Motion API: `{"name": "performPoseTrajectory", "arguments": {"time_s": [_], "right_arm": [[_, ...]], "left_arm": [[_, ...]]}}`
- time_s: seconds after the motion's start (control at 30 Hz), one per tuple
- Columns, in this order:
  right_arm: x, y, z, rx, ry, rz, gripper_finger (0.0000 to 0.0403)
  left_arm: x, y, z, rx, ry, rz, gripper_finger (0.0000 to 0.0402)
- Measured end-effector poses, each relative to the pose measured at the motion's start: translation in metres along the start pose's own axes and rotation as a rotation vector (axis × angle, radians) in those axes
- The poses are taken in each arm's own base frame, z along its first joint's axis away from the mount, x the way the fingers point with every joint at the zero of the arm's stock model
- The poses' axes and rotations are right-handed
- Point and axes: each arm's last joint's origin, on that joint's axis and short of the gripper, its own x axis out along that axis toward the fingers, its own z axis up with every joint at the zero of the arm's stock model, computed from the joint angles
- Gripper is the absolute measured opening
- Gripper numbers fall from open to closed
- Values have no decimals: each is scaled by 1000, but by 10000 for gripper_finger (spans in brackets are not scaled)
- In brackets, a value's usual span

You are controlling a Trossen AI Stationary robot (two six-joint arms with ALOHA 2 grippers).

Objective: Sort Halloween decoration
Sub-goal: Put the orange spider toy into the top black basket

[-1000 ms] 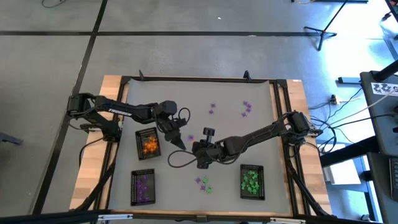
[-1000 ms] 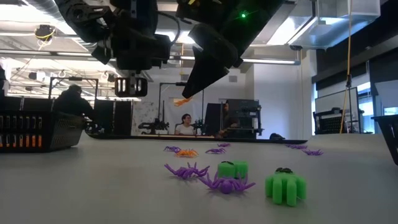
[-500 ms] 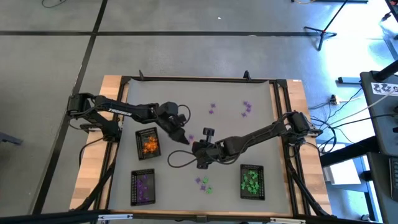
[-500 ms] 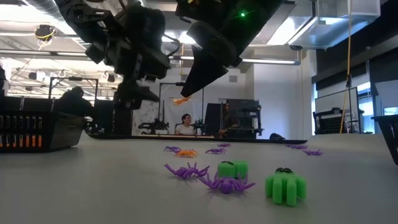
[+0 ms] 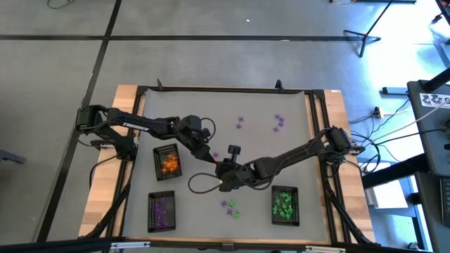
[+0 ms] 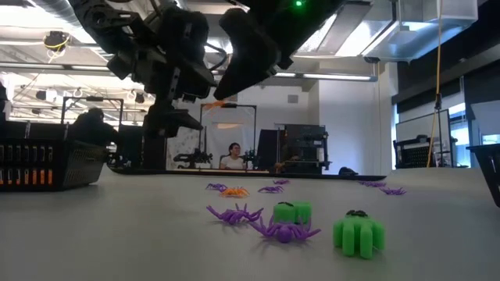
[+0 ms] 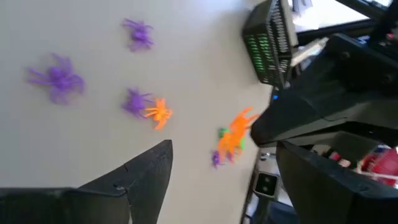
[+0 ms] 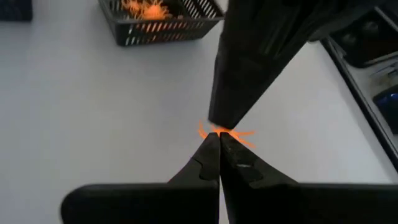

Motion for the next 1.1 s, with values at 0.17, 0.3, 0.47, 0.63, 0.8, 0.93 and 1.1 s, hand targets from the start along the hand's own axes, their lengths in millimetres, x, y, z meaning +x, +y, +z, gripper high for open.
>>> {"name": "performPoseTrajectory", "arguments": {"time_s": [0.17,0.3,0.47,0.63,0.8,0.93,1.1], "right_arm": [[0,0,4,-5,-37,4,0],[0,0,5,-11,-45,4,0],[0,0,5,-10,-40,3,0],[2,-2,5,-5,-38,-1,0],[4,-5,5,11,-31,0,0],[5,-7,5,18,-26,14,0],[5,-7,5,18,-26,14,0]], "left_arm": [[0,-3,1,19,23,-51,275],[1,-8,0,44,19,-83,276],[4,-13,-2,68,21,-113,273],[4,-15,-3,77,33,-130,273],[4,-15,-2,20,29,-124,273],[4,-15,-3,-3,33,-125,273],[4,-15,-4,25,74,-153,273]]}}
